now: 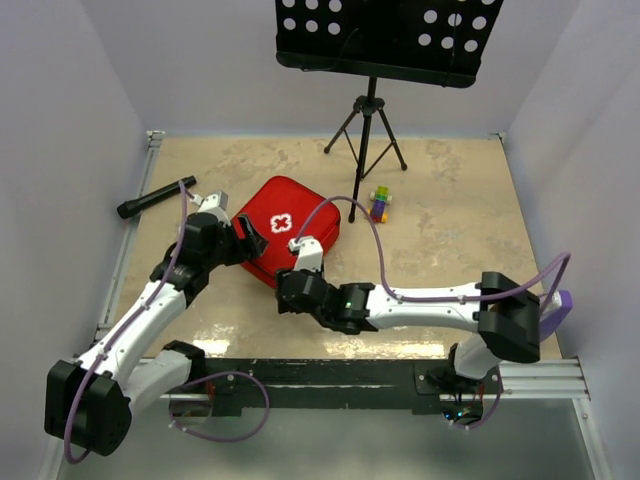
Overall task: Organize the medicine kit
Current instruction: Zip the medicine box at the center of the board.
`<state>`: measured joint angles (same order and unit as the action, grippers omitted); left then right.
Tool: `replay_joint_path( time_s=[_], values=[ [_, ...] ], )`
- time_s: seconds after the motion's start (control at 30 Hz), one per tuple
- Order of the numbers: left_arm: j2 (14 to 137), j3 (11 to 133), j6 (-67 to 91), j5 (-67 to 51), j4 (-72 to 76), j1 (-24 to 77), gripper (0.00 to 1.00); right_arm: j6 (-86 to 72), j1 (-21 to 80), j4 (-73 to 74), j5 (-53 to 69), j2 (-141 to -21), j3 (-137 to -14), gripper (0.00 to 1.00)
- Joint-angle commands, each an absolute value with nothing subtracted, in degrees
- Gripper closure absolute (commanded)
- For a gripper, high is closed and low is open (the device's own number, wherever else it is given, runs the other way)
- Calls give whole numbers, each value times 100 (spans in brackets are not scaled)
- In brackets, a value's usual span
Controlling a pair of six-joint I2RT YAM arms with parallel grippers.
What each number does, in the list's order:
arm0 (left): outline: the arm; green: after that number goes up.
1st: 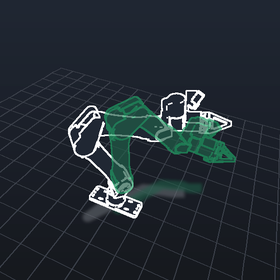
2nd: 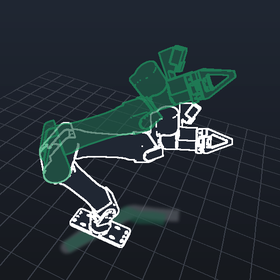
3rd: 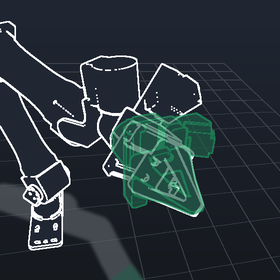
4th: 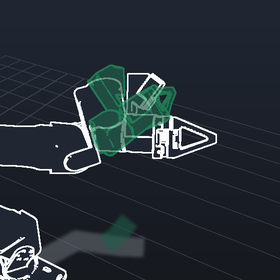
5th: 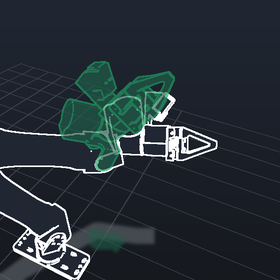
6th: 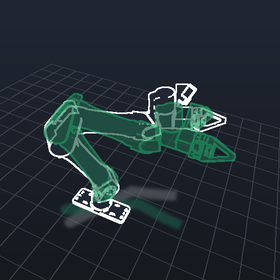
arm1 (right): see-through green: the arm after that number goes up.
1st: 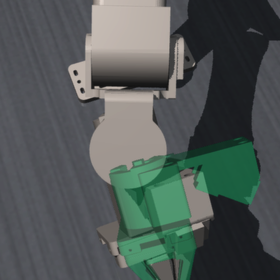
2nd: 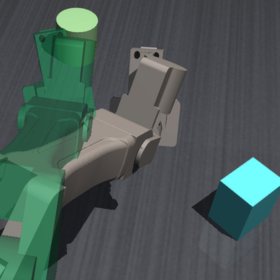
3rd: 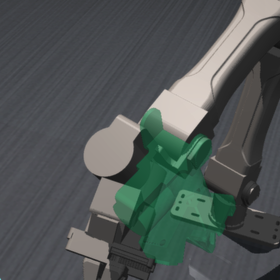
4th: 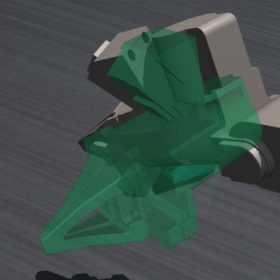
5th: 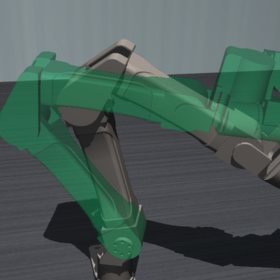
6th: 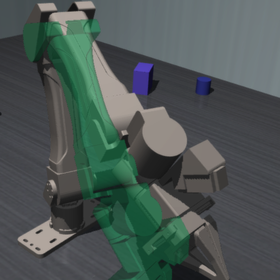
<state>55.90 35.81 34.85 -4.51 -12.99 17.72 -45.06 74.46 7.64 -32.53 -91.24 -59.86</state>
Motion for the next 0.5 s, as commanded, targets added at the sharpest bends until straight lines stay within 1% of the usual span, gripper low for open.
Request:
replay_joint_path(
  time_s=[0.0, 0.13, 0.2, 0.3, 0.47],
  values=[
    [5520, 3867, 3366, -773, -1257, 1784, 19, -4633, 7068, 309, -3421, -8280, -5556, 37],
    [5292, 3578, 3480, -906, -1099, 1784, 18, -4071, 6286, -271, -2507, -8173, -5203, 38],
    [5221, 3481, 3481, -748, -1134, 1784, 17, -3641, 6232, -578, -2268, -8296, -5186, 38],
    [5291, 3612, 3419, -423, -1379, 1784, 16, -3201, 6214, -694, -2241, -8560, -5282, 40],
    [5633, 4191, 3147, -26, -1836, 1714, 14, -2786, 6205, -1370, -2048, -8500, -4870, 46]
  ],
)
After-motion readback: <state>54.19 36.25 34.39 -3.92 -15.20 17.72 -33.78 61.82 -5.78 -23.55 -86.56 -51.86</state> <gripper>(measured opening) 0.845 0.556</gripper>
